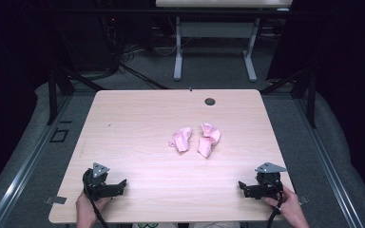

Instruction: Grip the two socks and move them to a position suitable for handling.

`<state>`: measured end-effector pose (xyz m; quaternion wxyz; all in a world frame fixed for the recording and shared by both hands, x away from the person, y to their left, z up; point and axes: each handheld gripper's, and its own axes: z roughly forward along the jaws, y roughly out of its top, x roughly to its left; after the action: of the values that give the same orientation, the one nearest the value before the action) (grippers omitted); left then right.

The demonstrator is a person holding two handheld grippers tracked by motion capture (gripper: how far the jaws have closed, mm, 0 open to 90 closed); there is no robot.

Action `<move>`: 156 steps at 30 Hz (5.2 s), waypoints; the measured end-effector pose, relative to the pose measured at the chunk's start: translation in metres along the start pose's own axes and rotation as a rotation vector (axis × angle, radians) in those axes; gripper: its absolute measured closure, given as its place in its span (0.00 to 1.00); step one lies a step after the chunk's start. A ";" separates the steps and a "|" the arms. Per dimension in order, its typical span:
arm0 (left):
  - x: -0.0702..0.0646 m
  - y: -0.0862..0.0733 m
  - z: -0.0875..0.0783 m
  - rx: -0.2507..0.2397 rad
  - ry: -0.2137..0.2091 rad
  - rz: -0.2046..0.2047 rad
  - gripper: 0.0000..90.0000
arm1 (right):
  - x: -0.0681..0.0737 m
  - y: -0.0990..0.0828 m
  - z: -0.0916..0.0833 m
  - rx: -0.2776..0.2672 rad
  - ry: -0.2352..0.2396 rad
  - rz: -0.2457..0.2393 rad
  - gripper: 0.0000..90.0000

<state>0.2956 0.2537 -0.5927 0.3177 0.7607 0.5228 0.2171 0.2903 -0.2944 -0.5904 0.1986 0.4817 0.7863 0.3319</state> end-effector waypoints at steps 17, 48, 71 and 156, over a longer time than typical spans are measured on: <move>0.000 0.002 0.002 0.001 0.000 0.000 0.00 | -0.005 0.014 0.004 0.091 0.027 -0.031 0.00; 0.000 0.002 0.002 -0.001 0.012 -0.008 0.00 | 0.028 0.185 0.085 0.168 0.176 -0.247 0.04; 0.000 0.002 0.002 0.000 0.016 -0.013 0.00 | 0.029 0.179 0.135 0.267 0.109 -0.182 0.80; 0.002 0.004 0.004 0.003 0.023 -0.015 0.00 | 0.040 0.045 -0.006 0.011 0.326 -0.071 0.04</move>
<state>0.3016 0.2531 -0.5923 0.3121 0.7548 0.5323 0.2226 0.2965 -0.2468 -0.5531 0.0775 0.3946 0.8264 0.3941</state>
